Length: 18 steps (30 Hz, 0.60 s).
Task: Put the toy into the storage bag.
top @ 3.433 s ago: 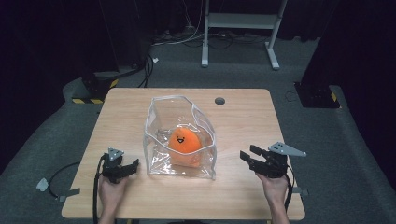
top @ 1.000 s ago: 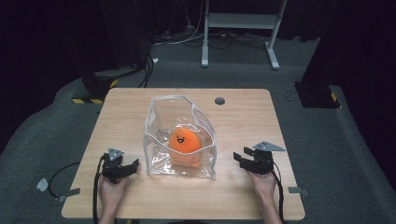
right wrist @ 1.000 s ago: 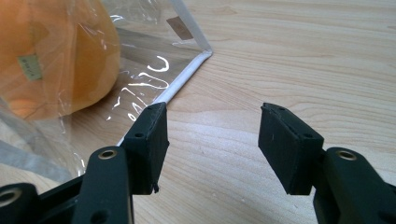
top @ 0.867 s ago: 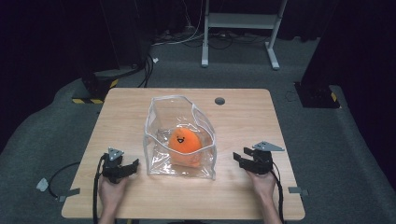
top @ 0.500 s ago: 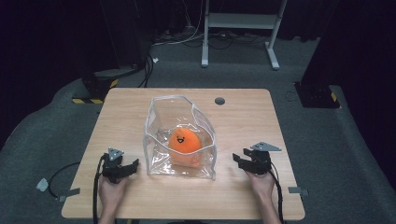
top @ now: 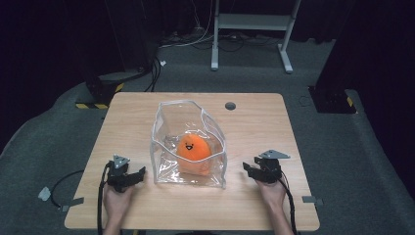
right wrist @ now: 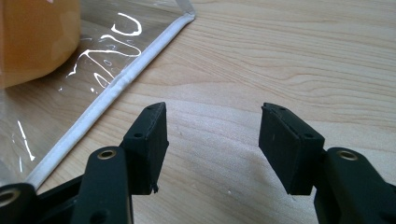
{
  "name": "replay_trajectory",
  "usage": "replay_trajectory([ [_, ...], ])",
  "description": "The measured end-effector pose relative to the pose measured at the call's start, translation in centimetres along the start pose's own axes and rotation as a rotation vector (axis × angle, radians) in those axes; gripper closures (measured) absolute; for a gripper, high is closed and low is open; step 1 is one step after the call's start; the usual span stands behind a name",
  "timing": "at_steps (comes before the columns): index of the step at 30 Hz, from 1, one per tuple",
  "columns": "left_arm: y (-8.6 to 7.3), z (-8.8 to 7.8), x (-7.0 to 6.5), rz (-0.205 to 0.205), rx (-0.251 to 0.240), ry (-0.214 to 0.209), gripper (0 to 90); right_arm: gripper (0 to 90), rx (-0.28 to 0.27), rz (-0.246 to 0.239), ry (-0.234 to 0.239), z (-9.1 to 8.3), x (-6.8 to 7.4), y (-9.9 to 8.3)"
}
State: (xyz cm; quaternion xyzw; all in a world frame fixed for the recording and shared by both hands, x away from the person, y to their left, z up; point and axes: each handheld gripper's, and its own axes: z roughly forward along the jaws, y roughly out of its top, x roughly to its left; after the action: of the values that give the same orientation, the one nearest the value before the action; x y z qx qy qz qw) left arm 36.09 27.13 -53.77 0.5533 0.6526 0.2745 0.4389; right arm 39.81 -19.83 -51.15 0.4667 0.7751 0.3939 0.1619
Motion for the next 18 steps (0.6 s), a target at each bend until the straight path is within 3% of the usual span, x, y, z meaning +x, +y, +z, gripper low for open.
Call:
replay_trajectory([
  [18, 0.0, 0.0, 0.0, 0.0, 0.0, 0.0, 22.7, 41.7, 0.042, -0.038, -0.051, 0.97, 0.16, -0.28],
])
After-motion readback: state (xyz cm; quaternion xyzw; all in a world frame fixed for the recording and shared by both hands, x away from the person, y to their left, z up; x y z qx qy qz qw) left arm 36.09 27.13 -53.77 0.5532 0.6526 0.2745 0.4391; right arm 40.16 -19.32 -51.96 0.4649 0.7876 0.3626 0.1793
